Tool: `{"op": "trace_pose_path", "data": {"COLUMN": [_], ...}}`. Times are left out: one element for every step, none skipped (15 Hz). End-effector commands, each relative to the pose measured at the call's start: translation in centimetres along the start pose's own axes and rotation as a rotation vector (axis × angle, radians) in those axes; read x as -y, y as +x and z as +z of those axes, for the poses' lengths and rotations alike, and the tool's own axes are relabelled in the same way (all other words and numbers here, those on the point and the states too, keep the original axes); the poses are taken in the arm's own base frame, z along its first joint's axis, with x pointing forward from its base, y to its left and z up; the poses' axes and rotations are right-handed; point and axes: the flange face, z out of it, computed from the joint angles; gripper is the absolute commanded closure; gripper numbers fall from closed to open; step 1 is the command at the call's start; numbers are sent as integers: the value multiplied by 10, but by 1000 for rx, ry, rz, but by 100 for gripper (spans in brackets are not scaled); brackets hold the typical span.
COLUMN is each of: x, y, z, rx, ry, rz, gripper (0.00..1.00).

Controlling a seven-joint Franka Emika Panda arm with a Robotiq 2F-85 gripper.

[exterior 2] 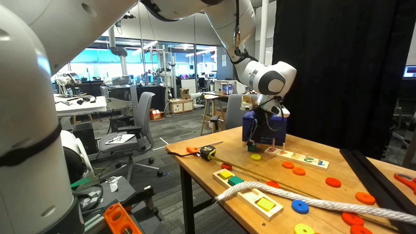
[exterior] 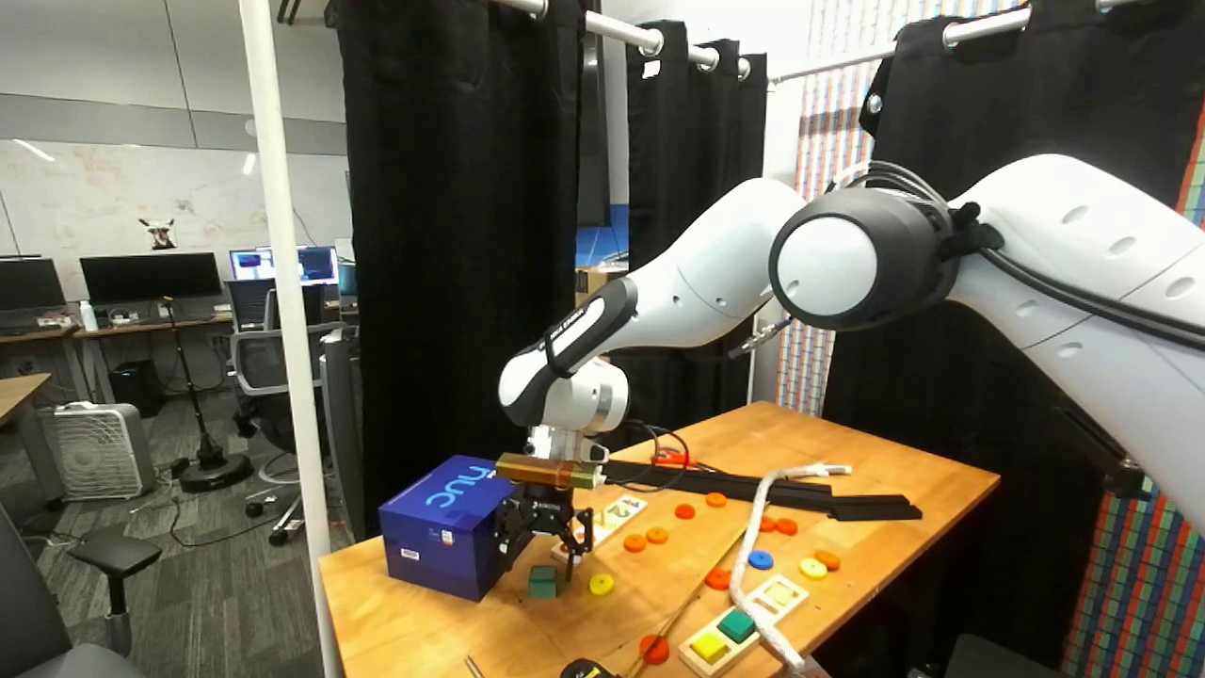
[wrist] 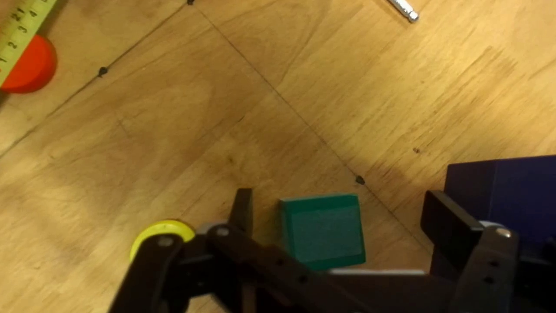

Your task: Put the square on the wooden object.

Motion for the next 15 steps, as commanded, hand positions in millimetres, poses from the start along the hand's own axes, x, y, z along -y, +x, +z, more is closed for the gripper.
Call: {"op": "trace_pose_path", "data": {"x": [10, 9, 9, 8, 8, 7, 7, 7, 6, 6, 6, 5, 5, 5, 5], "y": [7, 8, 9, 10, 11, 11, 12, 12, 12, 12, 12, 12, 12, 11, 12], "z": [5, 7, 9, 11, 11, 12, 13, 12, 11, 10, 9, 7, 6, 4, 4], "rx": [-5, -6, -5, -7, -12, -16, -21, -25, -27, -32, -35, -39, -42, -45, -48], "ry": [-27, -32, -36, -41, -47, -51, -58, -62, -65, -69, -72, -76, -77, -78, -78], "rz": [-3, -1, -1, 1, 0, -1, -3, -6, -6, -8, -9, -9, -11, -12, -13], "gripper": [0, 0, 0, 0, 0, 25, 26, 34, 42, 51, 58, 67, 73, 79, 79]}}
